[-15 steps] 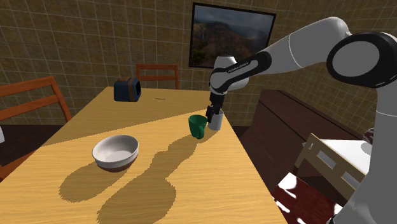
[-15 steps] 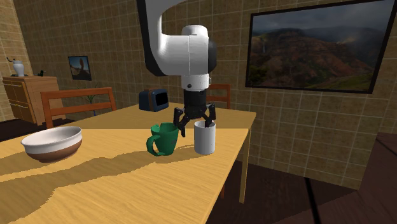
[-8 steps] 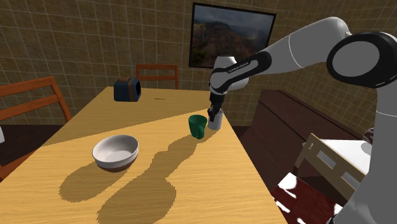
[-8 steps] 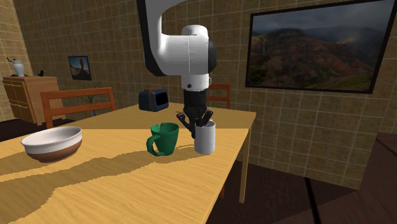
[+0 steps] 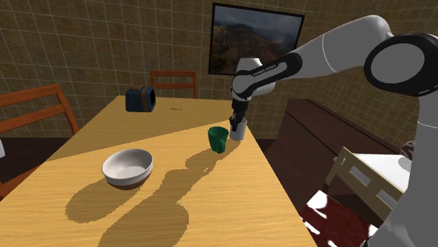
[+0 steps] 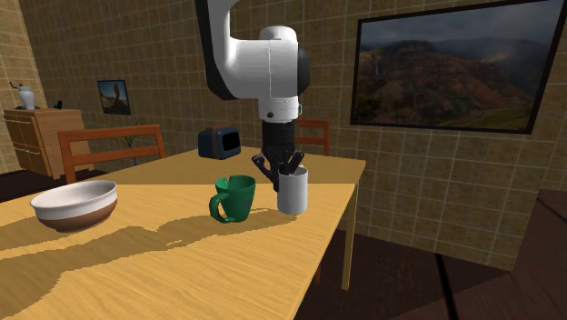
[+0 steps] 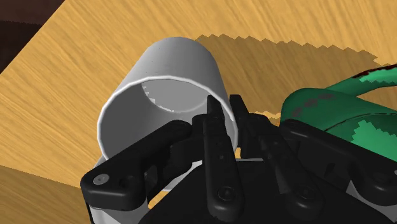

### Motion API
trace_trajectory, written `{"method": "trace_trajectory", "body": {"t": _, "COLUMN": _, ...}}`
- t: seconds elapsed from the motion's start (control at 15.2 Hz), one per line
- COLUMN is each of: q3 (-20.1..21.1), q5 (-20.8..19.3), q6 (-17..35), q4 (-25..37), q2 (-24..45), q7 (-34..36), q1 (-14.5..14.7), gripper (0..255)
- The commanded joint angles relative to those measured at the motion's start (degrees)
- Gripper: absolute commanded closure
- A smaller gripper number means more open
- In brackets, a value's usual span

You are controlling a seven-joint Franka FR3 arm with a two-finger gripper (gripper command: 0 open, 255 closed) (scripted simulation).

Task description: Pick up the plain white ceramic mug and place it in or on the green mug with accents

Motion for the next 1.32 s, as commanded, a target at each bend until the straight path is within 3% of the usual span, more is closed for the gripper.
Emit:
{"method": "trace_trajectory", "body": {"t": 0.0, "q3": 0.0, "q5": -0.1, "q6": -1.3, "q4": 0.7, "q2": -0.6, "q7": 0.0, "q1": 0.0, "gripper": 255}}
{"method": "trace_trajectory", "body": {"t": 1.25, "q3": -0.1, "q5": -0.4, "q6": -14.5, "q4": 9.9, "q2": -4.6, "q7": 0.2, "q1": 0.1, "gripper": 255}}
